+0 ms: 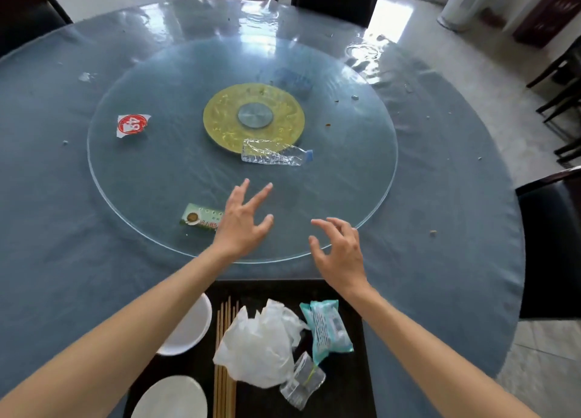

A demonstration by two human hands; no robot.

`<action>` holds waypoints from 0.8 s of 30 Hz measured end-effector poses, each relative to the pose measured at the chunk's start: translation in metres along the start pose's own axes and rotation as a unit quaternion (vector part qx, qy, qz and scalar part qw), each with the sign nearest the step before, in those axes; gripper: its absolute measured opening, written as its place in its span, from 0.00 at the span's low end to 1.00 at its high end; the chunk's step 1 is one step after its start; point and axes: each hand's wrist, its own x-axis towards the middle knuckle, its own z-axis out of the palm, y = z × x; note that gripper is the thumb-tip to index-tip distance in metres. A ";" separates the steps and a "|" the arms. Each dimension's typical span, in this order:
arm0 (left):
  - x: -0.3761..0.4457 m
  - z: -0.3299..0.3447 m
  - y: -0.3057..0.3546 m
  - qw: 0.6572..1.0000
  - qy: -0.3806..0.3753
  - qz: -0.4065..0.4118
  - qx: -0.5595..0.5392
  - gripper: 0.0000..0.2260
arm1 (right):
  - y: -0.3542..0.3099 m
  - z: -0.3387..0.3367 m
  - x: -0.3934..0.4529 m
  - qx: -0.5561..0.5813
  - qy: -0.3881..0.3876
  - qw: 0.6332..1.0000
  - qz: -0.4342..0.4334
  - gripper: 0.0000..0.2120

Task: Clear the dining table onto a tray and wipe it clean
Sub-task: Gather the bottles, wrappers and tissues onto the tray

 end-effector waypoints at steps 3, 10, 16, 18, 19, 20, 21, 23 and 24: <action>0.052 -0.011 -0.008 0.998 0.023 -0.053 -0.016 0.31 | 0.012 -0.002 0.069 0.040 -0.046 0.998 0.033 0.19; 0.157 -0.019 -0.036 0.981 0.072 -0.154 -0.096 0.32 | 0.026 0.024 0.209 0.042 -0.096 0.991 0.086 0.26; 0.215 0.004 -0.052 0.931 0.104 -0.234 -0.260 0.32 | 0.027 0.077 0.268 0.150 -0.072 0.973 0.158 0.26; 0.221 0.017 -0.057 0.920 0.108 -0.228 -0.298 0.29 | 0.031 0.091 0.267 0.186 -0.042 0.968 0.165 0.24; 0.222 0.022 -0.058 0.921 0.108 -0.225 -0.299 0.27 | 0.033 0.096 0.264 0.201 -0.028 0.965 0.167 0.22; 0.222 0.026 -0.058 0.921 0.109 -0.222 -0.301 0.25 | 0.034 0.098 0.262 0.216 -0.018 0.961 0.173 0.21; 0.222 0.028 -0.057 0.917 0.109 -0.223 -0.313 0.24 | 0.035 0.099 0.259 0.230 -0.011 0.956 0.179 0.20; 0.219 0.028 -0.053 0.905 0.110 -0.226 -0.344 0.22 | 0.035 0.095 0.251 0.243 0.001 0.951 0.191 0.21; 0.215 0.027 -0.049 0.903 0.113 -0.223 -0.350 0.22 | 0.034 0.090 0.245 0.243 0.008 0.950 0.195 0.21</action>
